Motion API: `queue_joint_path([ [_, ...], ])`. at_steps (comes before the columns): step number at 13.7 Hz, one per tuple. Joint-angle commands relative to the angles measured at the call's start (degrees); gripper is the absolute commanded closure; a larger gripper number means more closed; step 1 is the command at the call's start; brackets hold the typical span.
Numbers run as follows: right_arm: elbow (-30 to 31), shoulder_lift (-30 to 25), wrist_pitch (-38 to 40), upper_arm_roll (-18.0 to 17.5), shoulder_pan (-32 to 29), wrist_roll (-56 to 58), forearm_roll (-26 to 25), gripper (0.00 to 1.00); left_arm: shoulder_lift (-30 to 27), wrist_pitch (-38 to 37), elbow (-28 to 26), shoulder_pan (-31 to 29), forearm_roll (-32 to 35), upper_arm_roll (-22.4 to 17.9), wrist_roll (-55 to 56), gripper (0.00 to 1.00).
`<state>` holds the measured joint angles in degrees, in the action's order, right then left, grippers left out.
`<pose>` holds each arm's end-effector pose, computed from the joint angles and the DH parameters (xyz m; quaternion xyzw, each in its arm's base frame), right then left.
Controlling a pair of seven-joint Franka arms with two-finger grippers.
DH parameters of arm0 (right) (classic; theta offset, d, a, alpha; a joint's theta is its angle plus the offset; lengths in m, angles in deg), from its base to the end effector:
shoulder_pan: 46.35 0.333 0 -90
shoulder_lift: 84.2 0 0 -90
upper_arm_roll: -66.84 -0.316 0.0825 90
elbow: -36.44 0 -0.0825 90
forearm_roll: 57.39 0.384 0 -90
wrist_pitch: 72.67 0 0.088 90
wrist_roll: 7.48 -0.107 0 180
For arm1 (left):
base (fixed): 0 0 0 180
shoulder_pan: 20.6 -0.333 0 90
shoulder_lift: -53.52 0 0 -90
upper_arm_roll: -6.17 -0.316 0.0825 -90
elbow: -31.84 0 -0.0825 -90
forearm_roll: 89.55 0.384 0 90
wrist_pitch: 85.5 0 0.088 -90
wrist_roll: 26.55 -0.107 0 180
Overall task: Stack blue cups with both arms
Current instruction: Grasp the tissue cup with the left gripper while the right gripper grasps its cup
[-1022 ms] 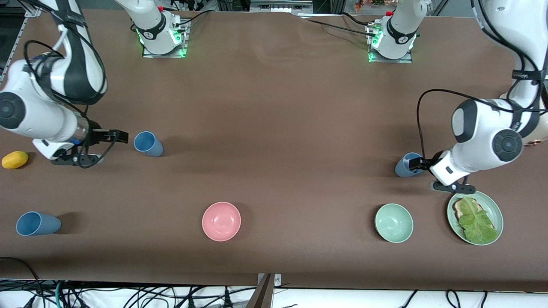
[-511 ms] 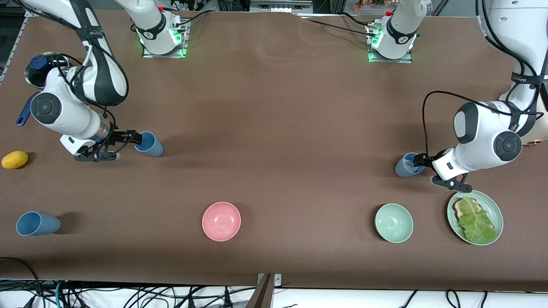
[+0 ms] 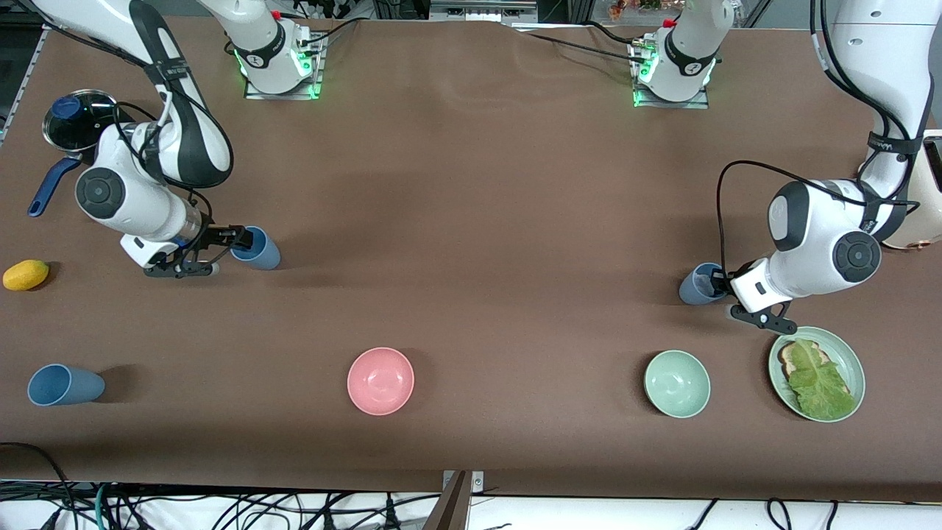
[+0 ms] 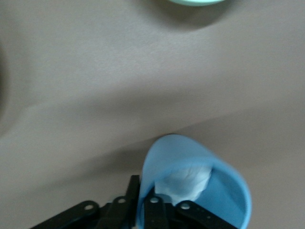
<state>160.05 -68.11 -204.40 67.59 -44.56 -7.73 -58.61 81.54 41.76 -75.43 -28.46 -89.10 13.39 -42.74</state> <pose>0.5504 0.0095 0.2561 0.9974 0.0146 -0.0694 0.0100 0.6225 0.0110 0.2423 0.9885 -0.1322 -0.0634 0.0367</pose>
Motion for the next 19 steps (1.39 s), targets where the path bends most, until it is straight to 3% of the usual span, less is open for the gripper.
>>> queue_joint_path([
  [1, 0.0, 0.6, -0.7, -0.2, -0.4, -0.5, 0.7, 0.3, -1.7, -4.1, 2.1, 0.3, -3.9, 3.1, 4.0, 1.0],
  [4, -0.1, 0.9, -0.4, -0.2, -0.4, -0.6, 1.0, 0.88, -1.8, -9.4, 5.5, 0.3, -4.6, 9.5, 15.2, 1.0],
  [5, -0.1, 0.9, -0.4, -0.2, -0.4, -0.7, 1.0, 1.0, -1.9, -9.6, 5.7, 0.3, -4.6, 12.1, 19.4, 1.0],
  [8, -0.2, 0.9, -0.3, -0.3, -0.4, -1.9, 1.7, 1.0, -1.5, -9.3, 5.8, 2.1, -4.4, 17.6, 31.4, 1.0],
  [11, -2.9, 0.9, 2.6, -0.7, 0.0, -4.5, 2.4, 1.0, -0.3, -5.7, 5.8, 9.7, -3.8, 17.7, 41.4, 1.0],
  [18, -10.3, 0.9, 11.4, -0.8, 1.8, -7.7, 3.5, 1.0, 5.0, 4.1, 5.6, 16.8, -2.3, 17.1, 50.8, 1.0],
  [19, -12.2, 0.9, 13.4, -0.8, 2.8, -9.6, 4.7, 1.0, 4.9, 4.1, 5.6, 16.7, -0.4, 17.2, 50.8, 0.76],
])
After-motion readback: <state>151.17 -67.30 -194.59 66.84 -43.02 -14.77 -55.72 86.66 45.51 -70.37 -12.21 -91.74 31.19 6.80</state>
